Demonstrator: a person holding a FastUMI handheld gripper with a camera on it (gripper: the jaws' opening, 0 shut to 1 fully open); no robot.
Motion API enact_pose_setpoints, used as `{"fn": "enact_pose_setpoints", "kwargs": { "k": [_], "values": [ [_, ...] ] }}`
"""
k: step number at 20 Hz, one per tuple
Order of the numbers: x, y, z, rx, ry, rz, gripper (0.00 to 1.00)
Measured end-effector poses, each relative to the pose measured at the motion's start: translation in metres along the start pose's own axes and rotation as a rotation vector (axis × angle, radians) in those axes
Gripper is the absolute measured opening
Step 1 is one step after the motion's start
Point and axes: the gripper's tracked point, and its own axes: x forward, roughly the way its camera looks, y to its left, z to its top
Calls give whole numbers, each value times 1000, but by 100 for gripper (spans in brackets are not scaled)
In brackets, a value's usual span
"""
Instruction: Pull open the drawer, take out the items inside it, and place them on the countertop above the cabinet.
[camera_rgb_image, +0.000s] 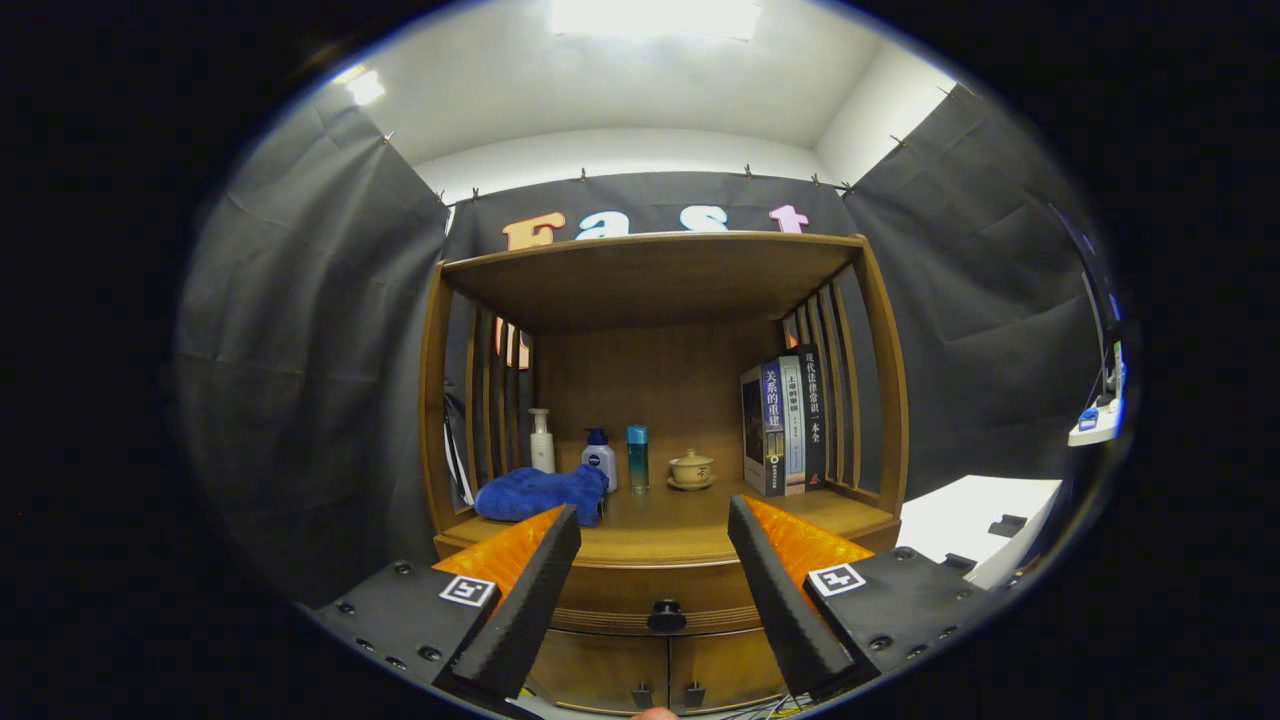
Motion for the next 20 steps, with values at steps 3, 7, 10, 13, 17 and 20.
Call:
{"fn": "enact_pose_setpoints", "kwargs": {
  "k": [3,7,10,13,17,20],
  "values": [
    [1,3,0,6,0,9,98],
    [-1,2,1,6,-4,6,98],
    [-1,1,2,8,-3,5,98],
    [0,3,1,-2,-13,12,98],
    [5,1,-16,-10,-14,18,98],
    [9,0,-43,-4,18,35,98]
  ]
}}
